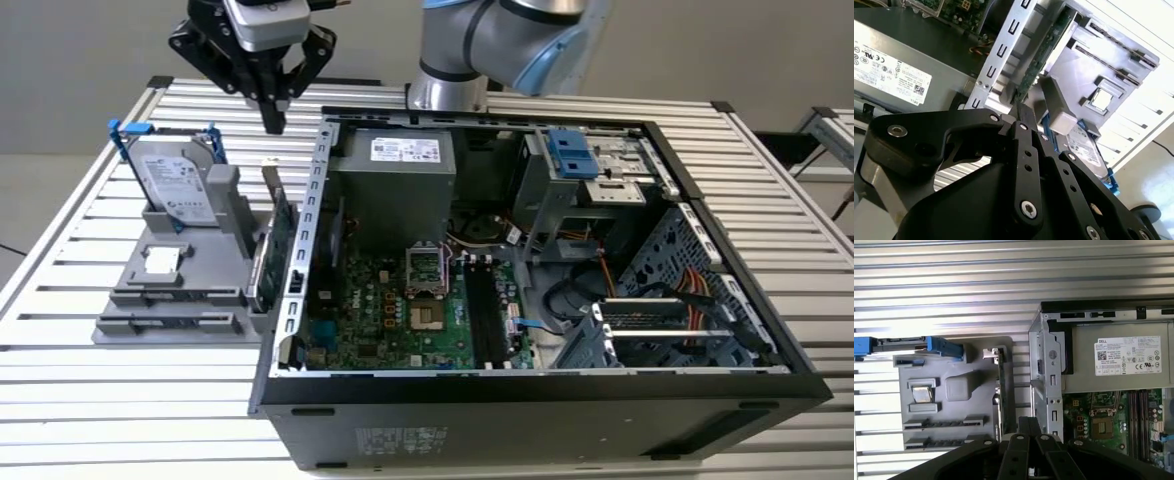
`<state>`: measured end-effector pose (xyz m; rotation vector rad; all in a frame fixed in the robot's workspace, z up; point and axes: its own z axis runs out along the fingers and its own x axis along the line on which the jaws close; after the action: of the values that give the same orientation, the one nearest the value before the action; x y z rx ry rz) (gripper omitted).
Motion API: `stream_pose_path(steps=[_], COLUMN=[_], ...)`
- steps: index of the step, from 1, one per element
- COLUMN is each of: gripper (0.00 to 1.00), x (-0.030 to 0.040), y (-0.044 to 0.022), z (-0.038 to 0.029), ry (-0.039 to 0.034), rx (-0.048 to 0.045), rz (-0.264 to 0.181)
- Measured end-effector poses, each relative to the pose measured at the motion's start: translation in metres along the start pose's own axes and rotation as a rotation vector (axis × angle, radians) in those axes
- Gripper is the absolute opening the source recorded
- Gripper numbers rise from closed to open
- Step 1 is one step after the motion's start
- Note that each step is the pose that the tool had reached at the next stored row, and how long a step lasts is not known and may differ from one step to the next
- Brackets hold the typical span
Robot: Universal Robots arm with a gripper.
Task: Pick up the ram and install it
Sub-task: 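Reach for the ram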
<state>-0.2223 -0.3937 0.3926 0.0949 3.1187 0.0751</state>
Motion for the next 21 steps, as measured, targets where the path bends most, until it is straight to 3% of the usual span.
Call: stream_pose_path(steps=[21], gripper=[0.00], x=[0.0407], y=[-0.0024], z=[-0.0009], ry=[0.0001], rx=[0.0000], rz=[-0.002])
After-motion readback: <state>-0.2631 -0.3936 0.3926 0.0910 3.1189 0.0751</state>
